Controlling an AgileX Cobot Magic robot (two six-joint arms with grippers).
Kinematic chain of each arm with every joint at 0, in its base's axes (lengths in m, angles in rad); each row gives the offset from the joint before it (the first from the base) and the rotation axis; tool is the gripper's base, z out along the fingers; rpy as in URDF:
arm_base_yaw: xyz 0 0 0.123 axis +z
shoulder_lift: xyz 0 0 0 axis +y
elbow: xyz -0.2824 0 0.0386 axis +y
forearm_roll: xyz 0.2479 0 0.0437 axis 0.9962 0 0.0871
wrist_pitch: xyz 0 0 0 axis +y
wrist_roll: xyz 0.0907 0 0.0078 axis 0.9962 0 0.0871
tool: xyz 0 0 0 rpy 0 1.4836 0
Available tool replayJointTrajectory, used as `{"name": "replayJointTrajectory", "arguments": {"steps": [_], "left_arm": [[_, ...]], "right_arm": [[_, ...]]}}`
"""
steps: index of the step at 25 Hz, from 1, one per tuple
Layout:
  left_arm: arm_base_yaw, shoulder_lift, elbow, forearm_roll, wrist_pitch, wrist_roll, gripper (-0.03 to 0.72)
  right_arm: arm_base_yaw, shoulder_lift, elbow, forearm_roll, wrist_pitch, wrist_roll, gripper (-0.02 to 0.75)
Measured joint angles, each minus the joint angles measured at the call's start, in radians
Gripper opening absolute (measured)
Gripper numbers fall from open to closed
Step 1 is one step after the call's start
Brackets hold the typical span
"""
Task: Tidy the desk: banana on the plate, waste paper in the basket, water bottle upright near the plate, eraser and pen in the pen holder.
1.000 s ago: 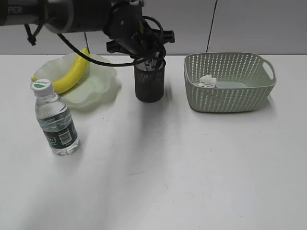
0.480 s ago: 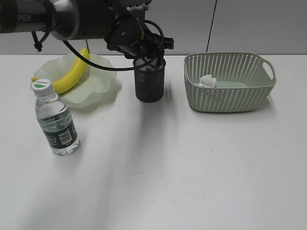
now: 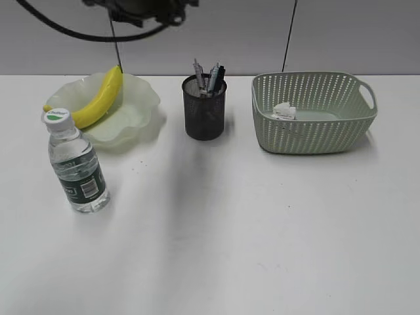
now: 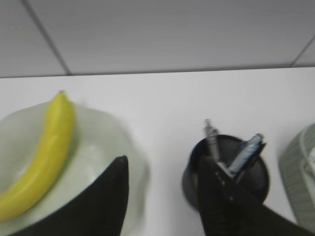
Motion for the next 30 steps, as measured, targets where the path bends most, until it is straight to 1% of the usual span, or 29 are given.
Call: {"name": "replayJointTrajectory", "arguments": {"steps": [2, 4, 5, 7, 9, 12, 16, 21, 26, 29, 30], "left_arm": [[0.0, -0.067, 0.0, 0.001, 0.154, 0.064, 0.337], [0.0, -0.134, 0.0, -0.016, 0.305, 0.143, 0.309], [0.0, -0.166, 0.0, -0.035, 0.339, 0.183, 0.292], [0.0, -0.235, 0.009, -0.103, 0.373, 0.244, 0.262], [-0.005, -0.315, 0.036, -0.182, 0.379, 0.279, 0.246], [-0.027, -0.468, 0.129, -0.224, 0.381, 0.301, 0.244], [-0.051, -0.688, 0.356, -0.241, 0.381, 0.336, 0.244], [-0.051, -1.042, 0.715, -0.26, 0.382, 0.355, 0.244], [-0.051, -1.451, 1.015, -0.343, 0.294, 0.509, 0.244], [-0.051, -1.657, 1.161, -0.371, 0.224, 0.55, 0.244], [-0.051, -1.719, 1.192, -0.377, 0.218, 0.559, 0.244]], "right_arm": [[0.0, 0.0, 0.0, 0.0, 0.0, 0.0, 0.402], [0.0, 0.0, 0.0, 0.0, 0.0, 0.0, 0.402], [0.0, 0.0, 0.0, 0.0, 0.0, 0.0, 0.402], [0.0, 0.0, 0.0, 0.0, 0.0, 0.0, 0.402], [0.0, 0.0, 0.0, 0.0, 0.0, -0.001, 0.402], [0.0, 0.0, 0.0, 0.0, 0.0, -0.001, 0.402], [0.0, 0.0, 0.0, 0.0, 0.0, -0.001, 0.402], [0.0, 0.0, 0.0, 0.0, 0.0, 0.0, 0.402], [0.0, 0.0, 0.0, 0.007, 0.0, 0.0, 0.402], [0.0, 0.0, 0.0, 0.007, 0.0, -0.001, 0.402], [0.0, 0.0, 0.0, 0.007, 0.0, -0.001, 0.402]]}}
